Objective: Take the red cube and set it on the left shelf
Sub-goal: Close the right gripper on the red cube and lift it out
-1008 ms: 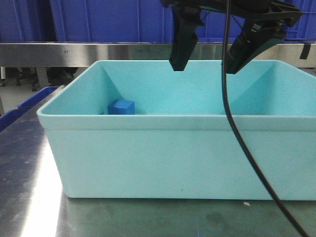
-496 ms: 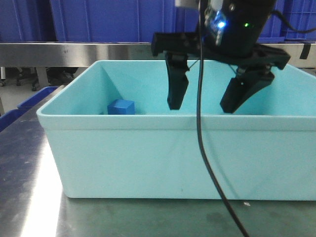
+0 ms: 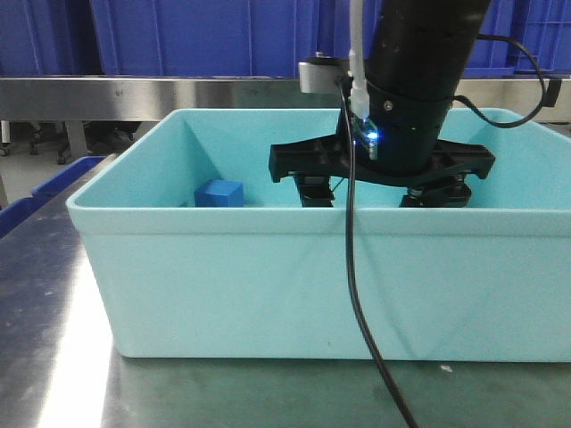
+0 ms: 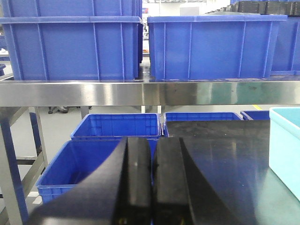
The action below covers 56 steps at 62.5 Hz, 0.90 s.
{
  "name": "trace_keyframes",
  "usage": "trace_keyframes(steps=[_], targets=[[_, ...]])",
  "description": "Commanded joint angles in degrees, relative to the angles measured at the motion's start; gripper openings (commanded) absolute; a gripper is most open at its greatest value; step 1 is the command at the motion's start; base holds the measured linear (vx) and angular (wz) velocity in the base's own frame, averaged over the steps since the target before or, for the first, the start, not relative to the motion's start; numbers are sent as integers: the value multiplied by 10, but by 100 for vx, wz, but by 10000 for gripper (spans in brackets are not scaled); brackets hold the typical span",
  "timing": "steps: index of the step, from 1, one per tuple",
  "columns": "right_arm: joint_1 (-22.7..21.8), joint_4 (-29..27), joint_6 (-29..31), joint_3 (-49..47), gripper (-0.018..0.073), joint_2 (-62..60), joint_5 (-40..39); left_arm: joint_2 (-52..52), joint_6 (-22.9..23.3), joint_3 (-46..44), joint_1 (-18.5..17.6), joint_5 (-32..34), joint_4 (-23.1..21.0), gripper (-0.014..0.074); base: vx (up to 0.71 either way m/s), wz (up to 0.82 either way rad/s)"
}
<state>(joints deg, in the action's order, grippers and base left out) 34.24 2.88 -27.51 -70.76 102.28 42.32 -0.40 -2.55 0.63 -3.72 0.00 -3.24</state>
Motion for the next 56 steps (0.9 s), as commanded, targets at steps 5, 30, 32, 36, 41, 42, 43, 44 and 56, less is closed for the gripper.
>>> trace_keyframes(steps=[5, 30, 32, 36, 41, 42, 43, 44, 56], targets=[[-3, 12, 0, -21, 321, -27, -21, -8, 2, 14, -4, 48, -3, 90, 0, 0], [-3, 29, 0, -21, 107, -100, -23, -8, 2, 14, -4, 48, -3, 90, 0, 0], [-3, 36, 0, -21, 107, -116, -22, -8, 2, 14, -4, 48, -3, 90, 0, 0], [-3, 55, 0, -19, 107, -156, -18, -8, 2, 14, -4, 48, -3, 90, 0, 0], [-3, 90, 0, -10, 107, -212, -14, -8, 2, 14, -4, 48, -3, 90, 0, 0], [-3, 97, 0, -7, 107, -223, -14, -8, 2, 14, -4, 48, -3, 90, 0, 0], [-3, 109, 0, -4, 107, -240, -14, -8, 2, 14, -4, 48, -3, 90, 0, 0], [-3, 117, 0, 0, 107, -251, -14, -8, 2, 14, -4, 48, -3, 90, 0, 0], [-22, 193, -5, 79, 107, -402, 16, -8, 2, 14, -4, 48, -3, 90, 0, 0]])
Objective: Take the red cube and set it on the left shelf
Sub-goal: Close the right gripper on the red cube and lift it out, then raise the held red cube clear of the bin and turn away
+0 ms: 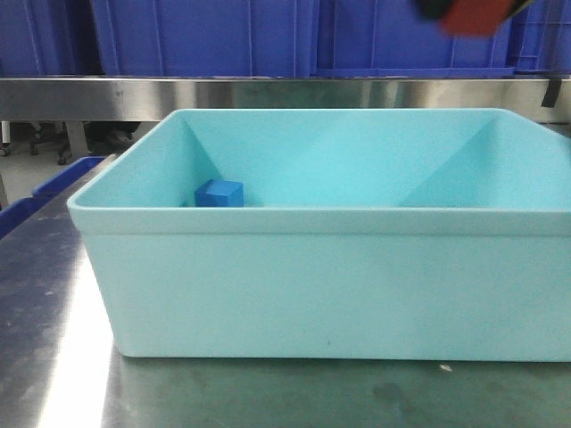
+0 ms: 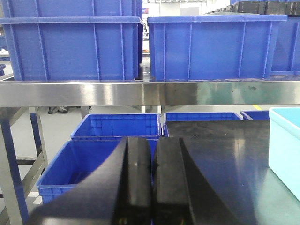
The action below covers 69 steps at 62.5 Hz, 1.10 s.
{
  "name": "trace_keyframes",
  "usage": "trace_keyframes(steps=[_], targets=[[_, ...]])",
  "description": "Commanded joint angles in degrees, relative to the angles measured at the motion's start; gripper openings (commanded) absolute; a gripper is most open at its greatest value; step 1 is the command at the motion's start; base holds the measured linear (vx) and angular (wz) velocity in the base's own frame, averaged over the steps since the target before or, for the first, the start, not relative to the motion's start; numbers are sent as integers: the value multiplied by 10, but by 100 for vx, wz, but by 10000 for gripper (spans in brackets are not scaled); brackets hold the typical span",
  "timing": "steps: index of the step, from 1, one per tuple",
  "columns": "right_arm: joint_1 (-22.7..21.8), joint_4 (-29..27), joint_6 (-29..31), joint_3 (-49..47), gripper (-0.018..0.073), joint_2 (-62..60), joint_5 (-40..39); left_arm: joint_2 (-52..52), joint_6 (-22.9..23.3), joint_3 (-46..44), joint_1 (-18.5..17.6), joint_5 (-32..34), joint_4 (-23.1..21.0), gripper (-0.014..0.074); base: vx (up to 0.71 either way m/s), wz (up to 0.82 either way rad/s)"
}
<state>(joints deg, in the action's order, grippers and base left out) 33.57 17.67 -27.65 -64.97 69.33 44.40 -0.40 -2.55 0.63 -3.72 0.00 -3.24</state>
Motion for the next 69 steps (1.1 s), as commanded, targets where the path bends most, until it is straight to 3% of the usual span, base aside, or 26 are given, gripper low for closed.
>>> trace_keyframes(steps=[1, 17, 38, 69], targets=[[-19, 48, -3, 29, 107, -84, -4, -8, 2, 14, -4, 48, -3, 90, 0, 0], [-94, 79, -3, 184, 107, -312, -5, -8, 2, 14, -4, 48, -3, 90, 0, 0], [-95, 103, -3, 297, 107, -551, -67, -8, 2, 14, -4, 48, -3, 90, 0, 0], [-95, 103, -3, 304, 107, -569, -62, -8, 2, 14, -4, 48, -3, 90, -1, 4]])
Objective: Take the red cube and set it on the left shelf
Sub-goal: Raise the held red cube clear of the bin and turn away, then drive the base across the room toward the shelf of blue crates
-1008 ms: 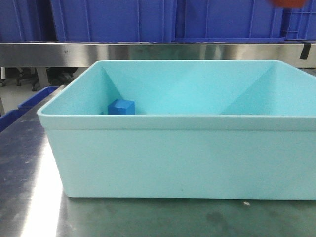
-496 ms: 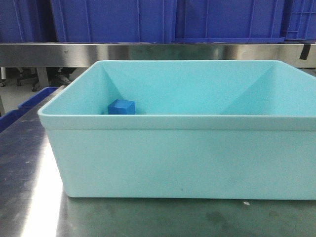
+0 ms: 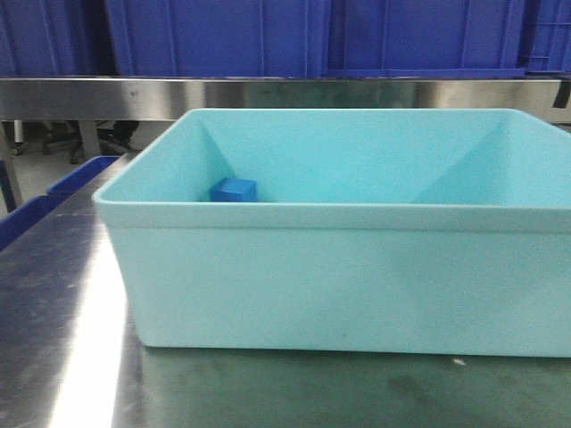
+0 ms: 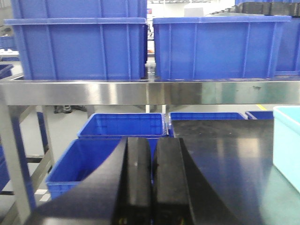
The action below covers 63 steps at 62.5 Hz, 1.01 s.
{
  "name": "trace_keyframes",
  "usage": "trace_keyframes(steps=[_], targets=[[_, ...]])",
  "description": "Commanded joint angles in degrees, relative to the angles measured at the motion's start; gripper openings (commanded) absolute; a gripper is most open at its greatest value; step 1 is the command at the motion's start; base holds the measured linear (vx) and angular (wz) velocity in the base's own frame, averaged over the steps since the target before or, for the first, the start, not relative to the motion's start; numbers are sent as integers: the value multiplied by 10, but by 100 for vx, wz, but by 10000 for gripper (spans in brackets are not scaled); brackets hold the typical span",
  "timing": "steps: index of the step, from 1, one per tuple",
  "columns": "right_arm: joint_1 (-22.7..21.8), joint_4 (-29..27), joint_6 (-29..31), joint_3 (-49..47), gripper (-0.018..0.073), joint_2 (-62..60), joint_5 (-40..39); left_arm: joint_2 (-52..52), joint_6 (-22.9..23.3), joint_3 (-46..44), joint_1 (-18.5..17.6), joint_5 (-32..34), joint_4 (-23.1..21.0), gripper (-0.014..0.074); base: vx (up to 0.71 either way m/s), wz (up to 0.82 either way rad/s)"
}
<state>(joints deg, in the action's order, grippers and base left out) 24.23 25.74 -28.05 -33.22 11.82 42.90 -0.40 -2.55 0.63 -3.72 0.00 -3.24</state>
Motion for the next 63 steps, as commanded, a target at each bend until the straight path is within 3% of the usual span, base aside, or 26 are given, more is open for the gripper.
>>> trace_keyframes(steps=[1, 34, 63], targets=[[-2, 22, 1, -13, 107, 6, -47, -8, 2, 14, -4, 48, -3, 90, -5, 28], [-2, 22, 1, -13, 107, 6, -47, -8, 2, 14, -4, 48, -3, 90, -8, 41], [-2, 22, 1, -13, 107, 6, -47, -8, 2, 14, -4, 48, -3, 90, -13, 74]])
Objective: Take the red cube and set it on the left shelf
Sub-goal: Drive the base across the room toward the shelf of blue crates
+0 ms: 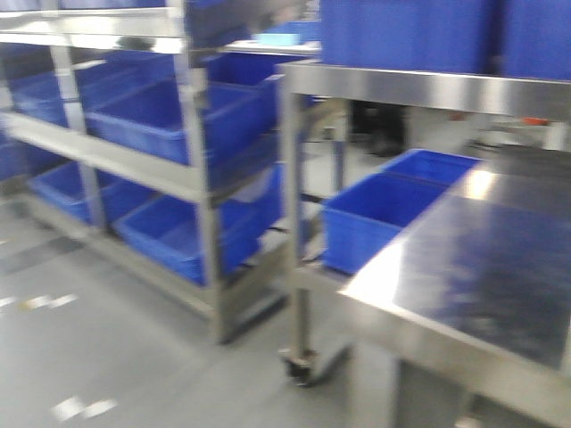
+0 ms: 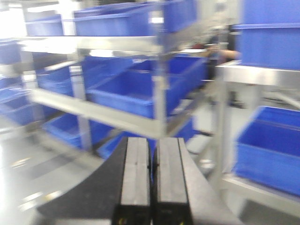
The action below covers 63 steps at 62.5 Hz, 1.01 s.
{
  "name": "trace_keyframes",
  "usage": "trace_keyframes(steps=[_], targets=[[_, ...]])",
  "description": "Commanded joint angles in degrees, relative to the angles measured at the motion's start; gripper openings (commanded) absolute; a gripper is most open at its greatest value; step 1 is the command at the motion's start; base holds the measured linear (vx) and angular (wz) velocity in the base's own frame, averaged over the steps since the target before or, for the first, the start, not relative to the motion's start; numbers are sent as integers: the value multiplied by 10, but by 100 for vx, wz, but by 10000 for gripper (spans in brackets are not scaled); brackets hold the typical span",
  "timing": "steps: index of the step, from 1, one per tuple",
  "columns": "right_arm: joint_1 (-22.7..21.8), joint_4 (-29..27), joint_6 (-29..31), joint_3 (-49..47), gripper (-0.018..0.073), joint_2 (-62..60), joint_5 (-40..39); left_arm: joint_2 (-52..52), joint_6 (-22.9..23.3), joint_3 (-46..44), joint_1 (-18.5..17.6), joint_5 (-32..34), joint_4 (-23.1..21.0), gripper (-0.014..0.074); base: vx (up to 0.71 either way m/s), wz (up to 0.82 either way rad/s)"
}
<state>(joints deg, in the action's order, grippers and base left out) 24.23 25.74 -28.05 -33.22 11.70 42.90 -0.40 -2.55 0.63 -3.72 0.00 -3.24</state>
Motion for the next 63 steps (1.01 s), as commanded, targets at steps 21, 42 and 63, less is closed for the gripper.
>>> trace_keyframes(steps=[21, 42, 63], targets=[[-2, 22, 1, -13, 107, 7, -47, -8, 2, 14, -4, 48, -3, 90, -13, 88], [-2, 22, 1, -13, 107, 7, -47, -8, 2, 14, -4, 48, -3, 90, -5, 89], [-2, 22, 1, -13, 107, 7, -47, -8, 2, 14, -4, 48, -3, 90, 7, 63]])
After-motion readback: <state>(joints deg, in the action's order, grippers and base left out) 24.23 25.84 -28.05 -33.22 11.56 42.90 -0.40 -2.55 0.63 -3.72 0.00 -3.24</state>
